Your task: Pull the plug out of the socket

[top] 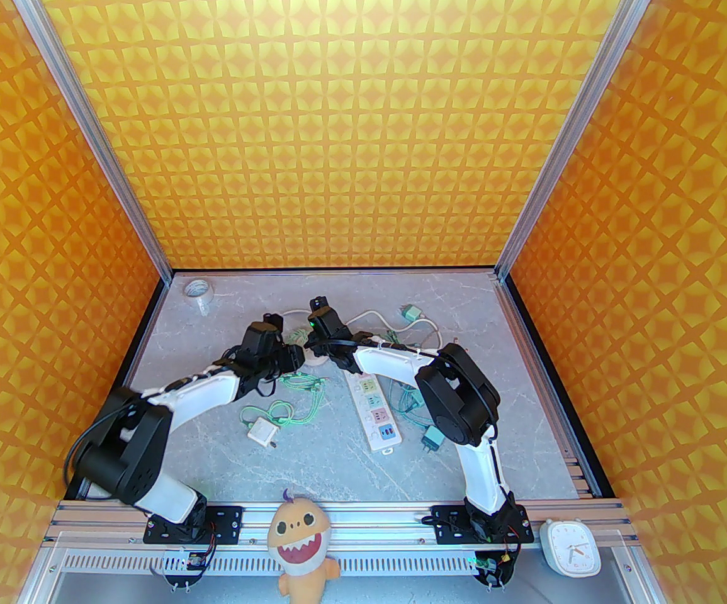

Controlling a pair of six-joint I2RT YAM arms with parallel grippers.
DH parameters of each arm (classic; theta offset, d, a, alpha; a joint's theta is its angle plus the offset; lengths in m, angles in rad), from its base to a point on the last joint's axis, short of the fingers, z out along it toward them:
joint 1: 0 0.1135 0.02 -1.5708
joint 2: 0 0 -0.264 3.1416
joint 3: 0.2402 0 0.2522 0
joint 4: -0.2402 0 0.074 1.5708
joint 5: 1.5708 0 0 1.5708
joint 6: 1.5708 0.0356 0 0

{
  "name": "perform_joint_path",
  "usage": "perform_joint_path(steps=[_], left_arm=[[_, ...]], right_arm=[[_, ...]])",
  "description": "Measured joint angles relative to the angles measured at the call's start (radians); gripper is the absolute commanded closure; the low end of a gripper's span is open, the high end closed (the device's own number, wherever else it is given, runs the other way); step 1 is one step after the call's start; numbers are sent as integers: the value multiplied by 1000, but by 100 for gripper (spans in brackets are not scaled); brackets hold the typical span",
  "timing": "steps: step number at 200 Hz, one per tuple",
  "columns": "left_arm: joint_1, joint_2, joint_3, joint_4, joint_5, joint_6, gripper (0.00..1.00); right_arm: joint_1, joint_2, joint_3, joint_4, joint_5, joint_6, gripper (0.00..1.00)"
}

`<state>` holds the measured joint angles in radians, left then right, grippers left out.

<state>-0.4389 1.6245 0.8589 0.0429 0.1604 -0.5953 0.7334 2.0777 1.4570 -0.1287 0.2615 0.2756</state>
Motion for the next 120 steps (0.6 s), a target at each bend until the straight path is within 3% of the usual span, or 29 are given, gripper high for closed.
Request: perform_joint_path(steps=[61,120], left_arm=[[0,140,51,53,20,-34,90],[0,205,105,81,25,-72,92]], right_arm=[[-1,0,-5,-1,-24,-26,51],[-26,0,-5,-3,-70,-49,51]])
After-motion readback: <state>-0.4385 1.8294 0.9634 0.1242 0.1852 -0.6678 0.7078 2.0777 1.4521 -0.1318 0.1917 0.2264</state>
